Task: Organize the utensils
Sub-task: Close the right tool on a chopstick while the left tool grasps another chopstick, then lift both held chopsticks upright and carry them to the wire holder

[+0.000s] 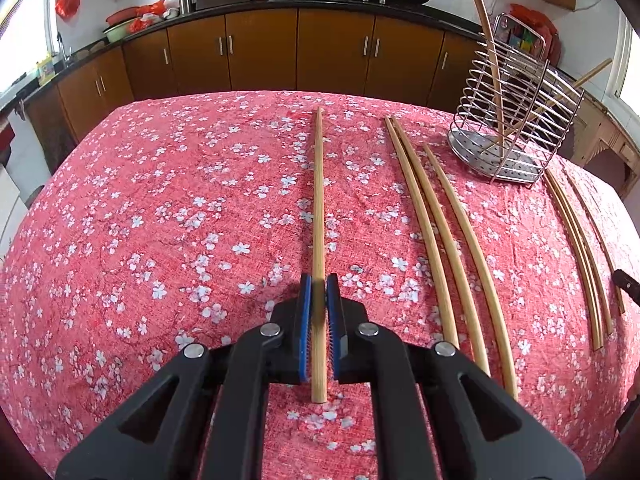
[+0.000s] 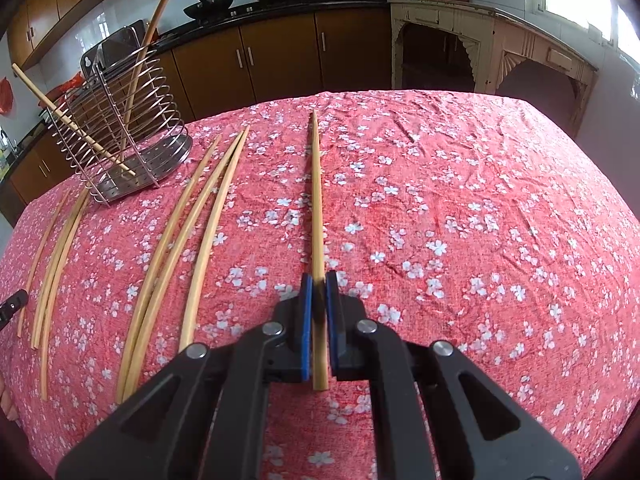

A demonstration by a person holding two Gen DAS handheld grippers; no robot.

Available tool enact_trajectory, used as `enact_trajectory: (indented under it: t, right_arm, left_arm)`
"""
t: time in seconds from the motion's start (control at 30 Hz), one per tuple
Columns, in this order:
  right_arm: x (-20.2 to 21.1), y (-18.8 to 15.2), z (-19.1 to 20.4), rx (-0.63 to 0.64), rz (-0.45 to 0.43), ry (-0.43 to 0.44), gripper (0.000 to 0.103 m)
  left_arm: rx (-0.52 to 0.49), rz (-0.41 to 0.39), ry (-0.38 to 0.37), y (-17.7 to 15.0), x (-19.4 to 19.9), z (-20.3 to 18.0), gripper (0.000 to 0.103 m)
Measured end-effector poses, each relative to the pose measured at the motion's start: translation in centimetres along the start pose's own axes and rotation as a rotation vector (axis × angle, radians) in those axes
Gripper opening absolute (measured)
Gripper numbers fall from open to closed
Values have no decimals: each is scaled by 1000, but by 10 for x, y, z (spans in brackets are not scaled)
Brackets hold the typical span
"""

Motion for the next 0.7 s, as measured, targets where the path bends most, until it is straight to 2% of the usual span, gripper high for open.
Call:
enact_trajectory:
  t: [0.27, 0.53, 0.67, 0.7]
  right_arm:
    - [-2, 1, 6, 33, 0, -31, 9]
    - [-2, 2, 1, 5, 1, -2, 9]
    - [-1, 1, 0, 3, 0, -1, 9]
    - [-1, 2, 0, 2, 0, -1, 9]
  left_arm:
    - [7, -1, -6, 0, 0, -1, 9]
    - [43, 5, -48, 1, 1, 11, 9]
    - [17, 7, -24, 3, 2, 8, 9]
    - [6, 7, -20, 3, 2, 5, 12]
Point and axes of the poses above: each gripper's, at about its wrist camera, not at the fingertips, and x roughly against the way its jaws point, z to its left, y to its top, the point moved 1 cm from there along -x, roughly the way its jaws point, and after that the axes turned 6 degrees about -z, right-handed, at the moved point
